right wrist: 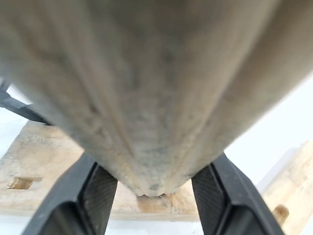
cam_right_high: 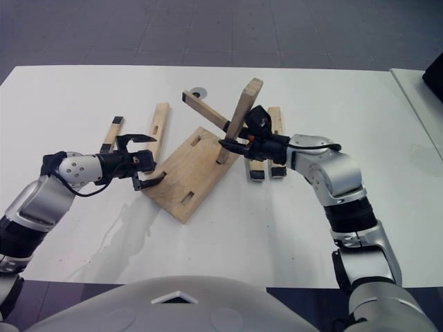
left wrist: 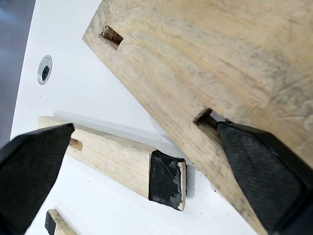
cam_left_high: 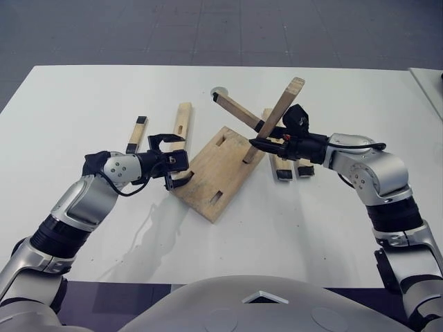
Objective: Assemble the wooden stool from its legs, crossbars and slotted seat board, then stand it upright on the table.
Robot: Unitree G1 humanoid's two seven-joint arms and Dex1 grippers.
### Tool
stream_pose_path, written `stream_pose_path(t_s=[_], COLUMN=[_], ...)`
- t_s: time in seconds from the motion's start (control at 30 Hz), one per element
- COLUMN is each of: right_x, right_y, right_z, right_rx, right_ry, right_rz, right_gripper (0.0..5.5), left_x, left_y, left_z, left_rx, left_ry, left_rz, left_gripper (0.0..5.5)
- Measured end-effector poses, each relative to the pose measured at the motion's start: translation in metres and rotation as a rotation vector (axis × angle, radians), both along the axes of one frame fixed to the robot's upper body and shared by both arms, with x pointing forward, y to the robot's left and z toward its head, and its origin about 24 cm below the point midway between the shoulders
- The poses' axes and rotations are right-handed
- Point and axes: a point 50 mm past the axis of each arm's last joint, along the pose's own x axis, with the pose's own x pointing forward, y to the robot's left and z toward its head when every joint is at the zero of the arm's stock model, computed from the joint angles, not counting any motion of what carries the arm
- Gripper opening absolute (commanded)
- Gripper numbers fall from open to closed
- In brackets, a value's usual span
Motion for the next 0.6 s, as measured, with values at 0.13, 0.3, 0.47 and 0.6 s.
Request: stream_pose_path(t_s=[0.13,0.3,0.47,0.6], right_x=[0.004,0.01,0.018,0.026], right_y=[-0.001,-0.002,-0.009,-0.017], right_z=[-0.005,-0.009,-0.007,-0.003], right_rx=[0.03,0.043,0.056,0.071], right_ry=[-0.032,-0.068,-0.05,0.008], right_rz=[0.012,0.035,0.036,0.024], right_gripper=[2.04,2.04,2.04,2.04], left_x=[0.001,0.002,0.003,0.005], left_y=[0.0,-0.001,-0.003,-0.005], left_z=[0.001,0.0,-0.002,-0.006], left_rx=[-0.005,-0.014,-0.036,-0.047], left_ry=[-0.009,-0.016,-0.017,-0.012], left_rz=[0.006,0.016,0.027,0.037], left_gripper=[5.4,5.4,5.4,5.4])
